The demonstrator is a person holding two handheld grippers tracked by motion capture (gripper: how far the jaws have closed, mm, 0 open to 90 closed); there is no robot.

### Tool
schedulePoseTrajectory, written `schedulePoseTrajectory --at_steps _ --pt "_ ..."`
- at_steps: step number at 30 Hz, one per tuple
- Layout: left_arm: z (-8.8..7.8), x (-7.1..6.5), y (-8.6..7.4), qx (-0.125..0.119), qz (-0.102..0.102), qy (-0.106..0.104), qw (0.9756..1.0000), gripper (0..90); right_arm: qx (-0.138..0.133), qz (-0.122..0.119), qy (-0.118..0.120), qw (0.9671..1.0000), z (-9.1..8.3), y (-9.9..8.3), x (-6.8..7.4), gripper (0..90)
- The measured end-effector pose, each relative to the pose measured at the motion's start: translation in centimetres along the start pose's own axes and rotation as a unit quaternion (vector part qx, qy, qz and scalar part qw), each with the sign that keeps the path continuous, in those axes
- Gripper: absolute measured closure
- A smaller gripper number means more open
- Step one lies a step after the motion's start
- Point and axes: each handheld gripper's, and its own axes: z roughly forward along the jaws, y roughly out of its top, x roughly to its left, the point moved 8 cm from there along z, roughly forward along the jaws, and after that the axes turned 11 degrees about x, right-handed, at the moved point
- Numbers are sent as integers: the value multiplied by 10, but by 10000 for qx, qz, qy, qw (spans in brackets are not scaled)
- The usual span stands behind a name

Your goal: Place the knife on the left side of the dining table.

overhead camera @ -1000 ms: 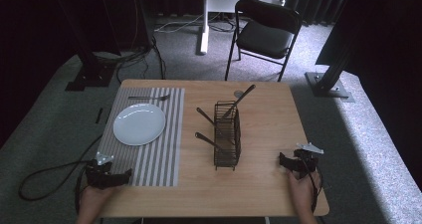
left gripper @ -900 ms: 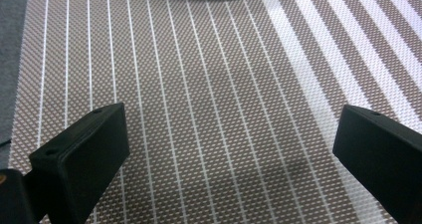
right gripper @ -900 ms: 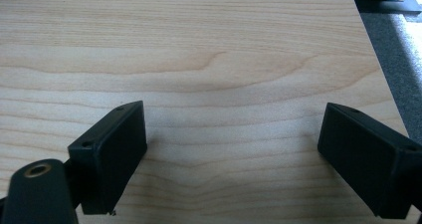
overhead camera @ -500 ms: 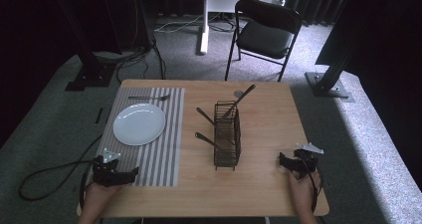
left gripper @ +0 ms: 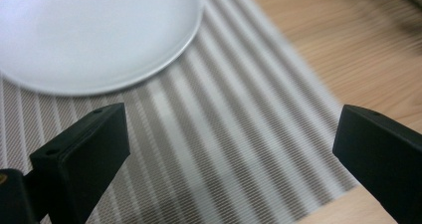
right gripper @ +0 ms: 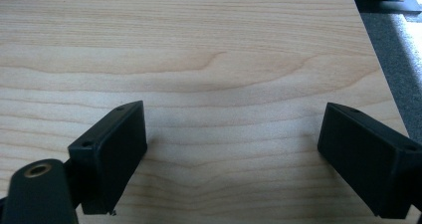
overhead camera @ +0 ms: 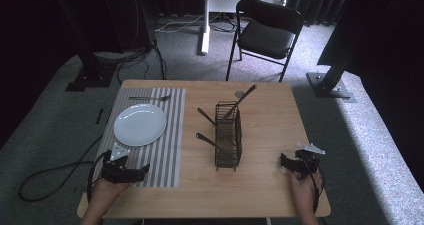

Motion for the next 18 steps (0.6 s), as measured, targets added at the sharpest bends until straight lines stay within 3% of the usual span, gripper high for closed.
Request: schedulePoseTrajectory --at_steps 10,16,18 --pt "-9 -27 19 -141 336 -254 9990 15 0 0 0 10000 0 0 0 113" --pt "-18 -45 32 -257 535 -490 9970 15 0 1 1 10000 0 0 0 113" --pt "-22 -49 37 -312 591 -463 9967 15 0 0 1 10000 0 0 0 113"
